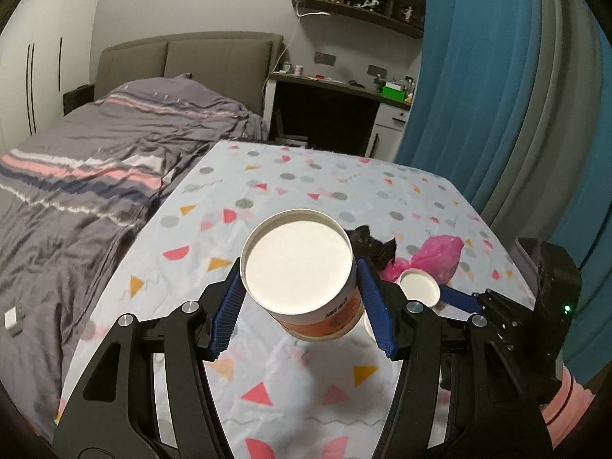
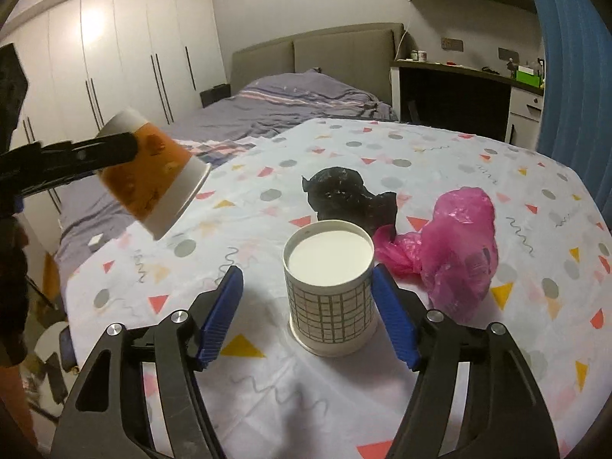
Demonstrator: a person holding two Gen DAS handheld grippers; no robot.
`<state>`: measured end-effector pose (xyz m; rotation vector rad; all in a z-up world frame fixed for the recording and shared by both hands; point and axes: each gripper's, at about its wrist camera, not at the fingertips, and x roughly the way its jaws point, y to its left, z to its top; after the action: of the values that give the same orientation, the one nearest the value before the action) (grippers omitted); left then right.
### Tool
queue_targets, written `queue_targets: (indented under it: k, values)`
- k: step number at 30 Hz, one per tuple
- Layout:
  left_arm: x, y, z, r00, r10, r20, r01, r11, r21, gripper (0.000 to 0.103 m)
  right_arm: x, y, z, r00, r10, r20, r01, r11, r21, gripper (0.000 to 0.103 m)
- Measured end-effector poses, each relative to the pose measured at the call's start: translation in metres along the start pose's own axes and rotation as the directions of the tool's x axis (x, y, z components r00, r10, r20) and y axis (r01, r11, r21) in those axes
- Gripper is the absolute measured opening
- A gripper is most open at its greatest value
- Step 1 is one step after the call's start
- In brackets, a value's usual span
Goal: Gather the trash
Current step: 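Carry the orange cup and the grid cup over the grey bin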
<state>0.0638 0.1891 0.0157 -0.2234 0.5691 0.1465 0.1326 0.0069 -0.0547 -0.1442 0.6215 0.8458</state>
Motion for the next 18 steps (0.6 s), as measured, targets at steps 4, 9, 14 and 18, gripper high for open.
queue_targets:
  k: [4,9,14,18]
  values:
    - [0.004,0.006,-0.008,1.000,-0.014,-0.011,0.014,1.000,-0.014,0.057,0.008,0.000,0.002,0.999,-0.044,-0.017,0.045,0.999,0.002,0.058]
    - [0.007,0.006,-0.013,0.999,-0.032,-0.015,0.032,0.999,-0.020,0.057,0.016,-0.005,0.003,0.996,-0.085,-0.033,0.085,0.996,0.027,0.057]
    - [0.009,0.004,-0.015,0.999,-0.040,-0.018,0.039,0.999,-0.017,0.057,0.023,-0.004,0.004,0.994,-0.100,-0.040,0.100,0.995,0.015,0.053]
    - [0.009,0.003,-0.015,0.999,-0.040,-0.019,0.040,0.999,-0.017,0.057,0.023,-0.001,0.003,0.994,-0.107,-0.037,0.107,0.994,0.010,0.053]
